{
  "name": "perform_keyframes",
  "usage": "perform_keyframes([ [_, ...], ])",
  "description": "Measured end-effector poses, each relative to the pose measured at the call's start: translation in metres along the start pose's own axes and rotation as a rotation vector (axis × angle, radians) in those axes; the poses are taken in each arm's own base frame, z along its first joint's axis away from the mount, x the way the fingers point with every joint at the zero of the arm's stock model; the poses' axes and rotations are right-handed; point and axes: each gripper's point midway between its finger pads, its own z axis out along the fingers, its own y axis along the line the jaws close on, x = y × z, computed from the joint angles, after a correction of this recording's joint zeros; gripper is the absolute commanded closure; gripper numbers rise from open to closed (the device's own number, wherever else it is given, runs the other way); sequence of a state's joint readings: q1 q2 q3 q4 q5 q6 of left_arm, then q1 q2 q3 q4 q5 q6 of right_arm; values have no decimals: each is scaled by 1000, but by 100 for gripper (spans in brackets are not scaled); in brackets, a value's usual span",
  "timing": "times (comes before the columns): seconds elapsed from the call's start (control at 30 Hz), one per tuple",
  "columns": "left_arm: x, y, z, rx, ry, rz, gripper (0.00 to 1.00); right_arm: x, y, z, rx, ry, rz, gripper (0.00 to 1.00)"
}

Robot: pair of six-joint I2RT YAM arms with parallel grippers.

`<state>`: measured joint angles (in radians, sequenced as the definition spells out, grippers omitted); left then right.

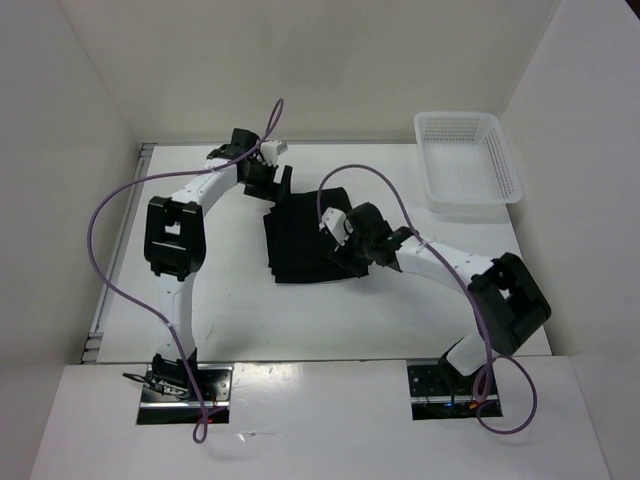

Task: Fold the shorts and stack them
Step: Fold the shorts

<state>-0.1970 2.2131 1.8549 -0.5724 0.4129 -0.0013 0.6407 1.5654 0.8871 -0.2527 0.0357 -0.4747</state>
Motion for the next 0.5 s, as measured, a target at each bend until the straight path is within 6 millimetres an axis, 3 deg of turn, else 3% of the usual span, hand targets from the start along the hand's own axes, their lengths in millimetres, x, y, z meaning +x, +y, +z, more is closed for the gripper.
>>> perform_keyframes([
  [0.07,-2,-2,-6,-2,-3,-2,0,-26,-11,-15,15,-61,16,7],
  [0.17,-13,-4,-29,-27,-43,9,0,-74,-37,-62,84,-235,61,3],
  [0.23,-31,1,-61,-77,-111,19,0,-99,-67,-114,189,-385,114,2],
  [0.3,-51,17,-99,-154,-198,19,0,-112,-110,-168,350,-509,180,2],
  [0.33,-60,30,-121,-205,-244,13,0,-112,-133,-188,437,-548,219,2],
  [0.4,-68,56,-159,-309,-322,-7,0,-94,-182,-217,616,-564,310,2],
  [0.5,-60,95,-200,-478,-376,-57,0,-39,-242,-234,830,-484,461,2],
])
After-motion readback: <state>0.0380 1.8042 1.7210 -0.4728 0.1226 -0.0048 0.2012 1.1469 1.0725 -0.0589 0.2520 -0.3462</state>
